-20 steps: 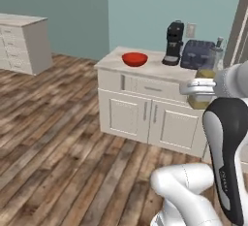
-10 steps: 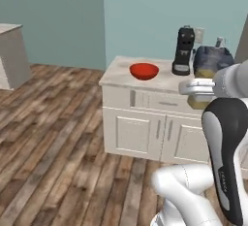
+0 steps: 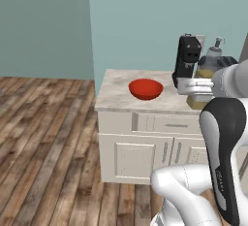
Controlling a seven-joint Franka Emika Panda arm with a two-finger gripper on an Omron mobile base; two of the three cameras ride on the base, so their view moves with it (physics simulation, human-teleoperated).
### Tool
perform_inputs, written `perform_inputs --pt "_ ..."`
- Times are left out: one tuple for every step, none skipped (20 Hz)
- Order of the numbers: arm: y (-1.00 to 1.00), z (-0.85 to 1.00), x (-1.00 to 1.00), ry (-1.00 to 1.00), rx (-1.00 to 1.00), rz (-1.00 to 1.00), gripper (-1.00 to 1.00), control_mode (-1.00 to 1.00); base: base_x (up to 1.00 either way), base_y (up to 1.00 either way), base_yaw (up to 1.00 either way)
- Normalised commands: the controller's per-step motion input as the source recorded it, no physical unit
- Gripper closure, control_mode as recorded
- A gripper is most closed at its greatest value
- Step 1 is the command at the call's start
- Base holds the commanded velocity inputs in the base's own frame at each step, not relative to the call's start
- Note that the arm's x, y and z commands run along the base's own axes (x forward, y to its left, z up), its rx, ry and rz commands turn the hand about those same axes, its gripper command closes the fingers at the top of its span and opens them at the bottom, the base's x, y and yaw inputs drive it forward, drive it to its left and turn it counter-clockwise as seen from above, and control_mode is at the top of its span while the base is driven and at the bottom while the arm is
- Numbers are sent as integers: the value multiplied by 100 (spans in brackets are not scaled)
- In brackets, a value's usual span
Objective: Retrieve the bottle and the shaker from the cabinet and place them next to the mixing bowl on the counter. Then add garlic from the fridge to the mixing bowl.
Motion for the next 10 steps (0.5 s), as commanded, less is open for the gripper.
perform_inputs --pt "0 0 0 0 0 0 100 100 100 4 -29" --pt "0 0 0 0 0 0 100 100 100 8 -28" --pt "0 0 0 0 0 0 100 100 100 14 -28" --pt "0 0 0 0 0 0 100 100 98 18 -28" --pt "0 0 0 0 0 0 100 100 92 23 -28" --pt "0 0 0 0 0 0 100 100 94 30 -29" --pt "0 0 0 0 0 0 100 100 95 38 -31" --pt "0 0 0 0 0 0 100 100 91 39 -32" --pt "0 0 0 0 0 0 100 100 82 49 -35" --pt "0 0 0 0 0 0 100 100 75 55 -38"
